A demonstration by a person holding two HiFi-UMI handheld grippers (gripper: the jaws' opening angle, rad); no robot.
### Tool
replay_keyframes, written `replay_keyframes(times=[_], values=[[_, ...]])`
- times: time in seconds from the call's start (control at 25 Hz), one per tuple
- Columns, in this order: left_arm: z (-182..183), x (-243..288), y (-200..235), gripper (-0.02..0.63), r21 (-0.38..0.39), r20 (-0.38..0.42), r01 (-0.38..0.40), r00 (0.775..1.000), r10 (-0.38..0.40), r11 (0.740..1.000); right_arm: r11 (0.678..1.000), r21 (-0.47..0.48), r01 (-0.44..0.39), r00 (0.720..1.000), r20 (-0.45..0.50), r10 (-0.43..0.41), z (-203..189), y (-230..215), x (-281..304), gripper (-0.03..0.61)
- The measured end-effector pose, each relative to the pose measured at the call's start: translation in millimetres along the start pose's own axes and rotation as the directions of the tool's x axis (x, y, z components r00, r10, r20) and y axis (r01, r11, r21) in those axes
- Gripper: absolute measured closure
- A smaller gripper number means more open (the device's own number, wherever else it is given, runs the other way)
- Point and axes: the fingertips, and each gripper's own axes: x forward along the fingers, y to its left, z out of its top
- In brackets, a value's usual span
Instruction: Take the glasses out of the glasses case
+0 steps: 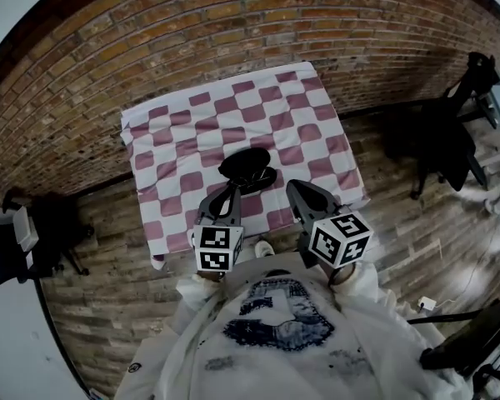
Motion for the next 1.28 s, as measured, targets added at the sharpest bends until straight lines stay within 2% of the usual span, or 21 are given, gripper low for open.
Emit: replay_keyframes(times=[0.12,0.44,0.68,0.84,1.08,1.28], values=[[-6.0,6.6,-0.3,0.595,0.009,-0.026,0.026,0.999,-0.026,1.0,1.0,0.014,0.016,1.0,0.001,-0.016,-1.1,-5.3,-2.5,0.565],[-17.4,26.8,4.1,0.52,0.011,-0.079,0.08,0.994,-0.079,0.997,0.998,0.034,0.055,0.998,0.007,-0.055,-0.5,-18.6,-5.9,0.565],[-27.6,42.5,5.4,0.435,0.005,-0.114,0.109,0.988,-0.108,0.994,0.997,0.051,0.065,0.998,0.003,-0.066,-2.5,-25.7,-5.2,0.565],[-37.5,62.5,8.7,0.347,0.024,-0.145,0.146,0.979,-0.141,0.989,0.995,0.07,0.067,0.998,-0.011,-0.066,-7.3,-29.7,-1.6,0.565],[-58.7,85.9,13.0,0.336,0.112,-0.266,0.234,0.943,-0.198,0.966,0.993,0.089,0.075,0.997,-0.024,-0.073,-12.8,-34.1,2.4,0.565],[-73.6,99.1,5.2,0.337,0.181,-0.366,0.355,0.89,-0.272,0.917,0.99,0.109,0.086,0.996,-0.032,-0.083,-18.7,-38.8,4.0,0.565]])
